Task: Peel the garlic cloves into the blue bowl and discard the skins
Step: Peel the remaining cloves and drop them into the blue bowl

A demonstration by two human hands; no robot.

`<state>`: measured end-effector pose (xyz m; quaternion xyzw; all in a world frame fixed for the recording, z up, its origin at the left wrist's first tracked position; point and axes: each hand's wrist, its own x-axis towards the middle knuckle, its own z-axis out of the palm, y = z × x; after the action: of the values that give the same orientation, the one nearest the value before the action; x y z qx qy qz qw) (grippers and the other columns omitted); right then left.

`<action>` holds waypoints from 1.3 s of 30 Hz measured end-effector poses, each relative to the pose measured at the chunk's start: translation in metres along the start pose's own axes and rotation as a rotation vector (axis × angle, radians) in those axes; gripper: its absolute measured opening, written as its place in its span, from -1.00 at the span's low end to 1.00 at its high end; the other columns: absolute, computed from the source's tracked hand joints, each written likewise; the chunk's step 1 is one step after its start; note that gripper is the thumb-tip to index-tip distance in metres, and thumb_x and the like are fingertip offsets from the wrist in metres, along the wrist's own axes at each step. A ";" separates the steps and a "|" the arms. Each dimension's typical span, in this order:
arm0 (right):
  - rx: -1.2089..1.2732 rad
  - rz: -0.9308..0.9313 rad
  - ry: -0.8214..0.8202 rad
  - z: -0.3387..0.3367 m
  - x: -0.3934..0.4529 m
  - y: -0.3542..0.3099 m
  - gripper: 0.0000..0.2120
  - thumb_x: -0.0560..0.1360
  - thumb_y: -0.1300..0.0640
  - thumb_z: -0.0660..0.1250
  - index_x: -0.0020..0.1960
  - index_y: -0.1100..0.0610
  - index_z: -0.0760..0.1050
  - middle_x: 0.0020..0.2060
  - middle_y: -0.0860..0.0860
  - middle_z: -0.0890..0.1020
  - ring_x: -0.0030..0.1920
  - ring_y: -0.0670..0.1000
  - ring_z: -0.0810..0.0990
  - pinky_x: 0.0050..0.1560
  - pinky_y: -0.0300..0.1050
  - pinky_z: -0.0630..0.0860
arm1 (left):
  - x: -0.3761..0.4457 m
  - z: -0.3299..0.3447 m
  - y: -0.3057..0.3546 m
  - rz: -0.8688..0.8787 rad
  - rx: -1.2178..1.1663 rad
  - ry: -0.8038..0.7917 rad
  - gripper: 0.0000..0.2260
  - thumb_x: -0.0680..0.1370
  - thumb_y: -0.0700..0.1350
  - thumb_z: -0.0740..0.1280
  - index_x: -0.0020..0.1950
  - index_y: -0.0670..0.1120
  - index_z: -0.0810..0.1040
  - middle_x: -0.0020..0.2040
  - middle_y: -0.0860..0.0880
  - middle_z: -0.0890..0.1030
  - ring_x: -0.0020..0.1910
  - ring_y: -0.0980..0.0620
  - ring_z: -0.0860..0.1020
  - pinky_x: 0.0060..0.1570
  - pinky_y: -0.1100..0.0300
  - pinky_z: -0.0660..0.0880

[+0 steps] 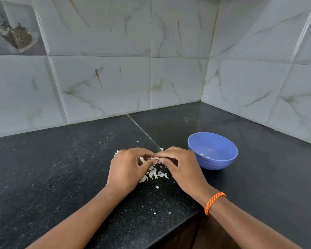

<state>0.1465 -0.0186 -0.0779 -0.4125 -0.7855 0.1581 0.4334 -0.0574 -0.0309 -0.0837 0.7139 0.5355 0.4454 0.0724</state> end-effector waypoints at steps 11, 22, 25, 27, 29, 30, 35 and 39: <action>0.129 0.066 0.067 0.007 -0.001 -0.007 -0.83 0.58 0.16 0.52 0.13 -0.04 0.67 -0.08 -0.15 0.71 -0.07 -0.05 0.70 -0.17 -0.31 0.55 | -0.001 0.000 0.005 -0.078 -0.064 0.052 -0.93 0.56 0.02 0.56 -0.09 0.20 0.77 -0.31 0.34 0.67 -0.33 0.23 0.67 -0.23 0.09 0.62; 0.040 -0.033 0.138 0.011 -0.002 -0.004 -0.85 0.57 0.22 0.53 0.10 0.04 0.75 -0.04 -0.16 0.73 0.03 -0.14 0.71 0.04 -0.30 0.60 | -0.004 0.000 0.010 -0.013 -0.008 0.019 -0.90 0.61 -0.01 0.50 -0.03 0.19 0.78 -0.19 0.35 0.70 -0.32 0.17 0.65 -0.28 0.13 0.57; 0.094 0.007 0.137 0.011 -0.002 -0.004 -0.87 0.57 0.22 0.53 0.08 0.04 0.75 -0.07 -0.17 0.74 0.00 -0.10 0.72 -0.03 -0.28 0.61 | -0.004 -0.001 0.014 -0.043 -0.025 0.019 -0.89 0.60 -0.02 0.50 -0.07 0.19 0.77 -0.24 0.34 0.68 -0.41 0.16 0.59 -0.37 0.24 0.41; 0.107 0.021 0.136 0.010 -0.001 -0.006 -0.88 0.56 0.20 0.54 0.07 0.03 0.74 -0.09 -0.18 0.75 -0.02 -0.09 0.73 -0.07 -0.33 0.57 | -0.005 -0.002 0.017 -0.055 -0.020 0.026 -0.88 0.60 -0.02 0.49 -0.09 0.20 0.76 -0.25 0.34 0.67 -0.43 0.14 0.58 -0.38 0.24 0.39; 0.116 0.008 0.126 0.010 -0.001 -0.007 -0.91 0.56 0.19 0.54 0.05 0.04 0.74 -0.10 -0.17 0.74 -0.03 -0.07 0.73 -0.08 -0.32 0.57 | -0.005 -0.003 0.019 -0.068 -0.027 0.042 -0.88 0.57 -0.03 0.48 -0.13 0.18 0.73 -0.26 0.32 0.67 -0.41 0.12 0.59 -0.37 0.18 0.45; 0.115 -0.004 0.125 0.010 -0.001 -0.008 -0.91 0.56 0.18 0.54 0.05 0.05 0.74 -0.09 -0.17 0.74 -0.03 -0.07 0.73 -0.07 -0.31 0.58 | -0.005 -0.003 0.019 -0.075 -0.027 0.051 -0.88 0.56 -0.02 0.48 -0.16 0.18 0.72 -0.27 0.31 0.66 -0.41 0.12 0.60 -0.36 0.17 0.48; 0.113 -0.029 0.152 0.011 -0.003 -0.007 -0.89 0.55 0.21 0.55 0.05 0.06 0.74 -0.07 -0.15 0.73 -0.02 -0.08 0.72 -0.05 -0.27 0.61 | -0.005 -0.002 0.020 -0.100 -0.051 0.084 -0.82 0.50 -0.01 0.54 -0.28 0.14 0.63 -0.36 0.24 0.62 -0.44 0.09 0.55 -0.35 0.17 0.44; 0.190 -0.022 0.147 0.012 -0.004 -0.009 -0.90 0.55 0.25 0.54 0.04 0.09 0.75 -0.09 -0.14 0.74 -0.04 -0.05 0.73 -0.09 -0.16 0.66 | -0.004 -0.002 0.020 -0.120 -0.129 0.084 -0.79 0.50 -0.07 0.54 -0.30 0.06 0.59 -0.43 0.14 0.59 -0.46 0.12 0.52 -0.35 0.13 0.45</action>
<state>0.1329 -0.0261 -0.0812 -0.3714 -0.7375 0.1962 0.5288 -0.0452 -0.0439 -0.0731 0.6549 0.5502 0.5035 0.1222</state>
